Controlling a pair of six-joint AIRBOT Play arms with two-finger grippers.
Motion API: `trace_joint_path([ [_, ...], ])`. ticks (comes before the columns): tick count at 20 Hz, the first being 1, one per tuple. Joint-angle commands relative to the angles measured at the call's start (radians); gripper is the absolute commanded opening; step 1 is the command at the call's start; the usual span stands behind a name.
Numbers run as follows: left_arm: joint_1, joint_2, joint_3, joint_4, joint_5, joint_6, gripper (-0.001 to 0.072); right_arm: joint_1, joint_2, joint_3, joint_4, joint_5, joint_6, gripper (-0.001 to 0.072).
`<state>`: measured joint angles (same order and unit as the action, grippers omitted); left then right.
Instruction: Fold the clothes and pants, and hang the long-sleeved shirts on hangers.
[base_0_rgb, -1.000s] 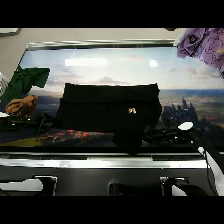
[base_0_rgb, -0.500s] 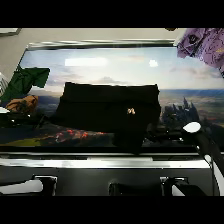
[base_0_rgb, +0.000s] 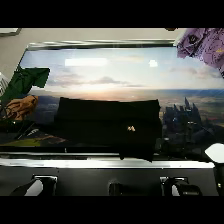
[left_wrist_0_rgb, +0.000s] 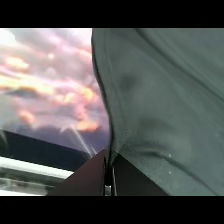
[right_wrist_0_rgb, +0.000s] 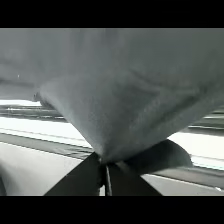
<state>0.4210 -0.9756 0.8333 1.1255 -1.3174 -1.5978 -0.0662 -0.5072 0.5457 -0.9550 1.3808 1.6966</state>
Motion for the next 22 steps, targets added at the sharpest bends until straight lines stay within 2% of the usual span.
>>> trace_joint_path([
  [1, -0.047, 0.036, -0.008, 0.027, 0.064, -0.016, 0.0010, 0.001, -0.011, 0.035, -0.026, -0.046, -0.017, 0.0023],
  [5, -0.117, -0.077, 0.060, 0.027, 0.195, -0.019, 0.0010, 0.001, -0.285, 0.183, -0.036, -0.164, -0.144, 0.0023],
  [10, -0.188, -0.320, 0.224, 0.027, 0.296, -0.026, 0.0011, 0.001, -0.656, 0.428, -0.062, -0.230, -0.221, 0.0024],
  [15, -0.258, -0.596, 0.465, 0.027, 0.291, -0.027, 0.0011, 0.004, -0.925, 0.674, -0.081, -0.245, -0.235, 0.0024],
  [17, -0.278, -0.690, 0.553, 0.028, 0.286, -0.059, 0.0011, 0.027, -1.004, 0.750, -0.116, -0.263, -0.232, 0.0024],
  [19, -0.290, -0.761, 0.620, 0.028, 0.286, -0.102, 0.0011, 0.060, -1.069, 0.801, -0.161, -0.282, -0.208, 0.0024],
  [22, -0.305, -0.820, 0.666, 0.027, 0.287, -0.116, 0.0013, 0.084, -1.148, 0.806, -0.209, -0.303, -0.138, 0.0027],
])
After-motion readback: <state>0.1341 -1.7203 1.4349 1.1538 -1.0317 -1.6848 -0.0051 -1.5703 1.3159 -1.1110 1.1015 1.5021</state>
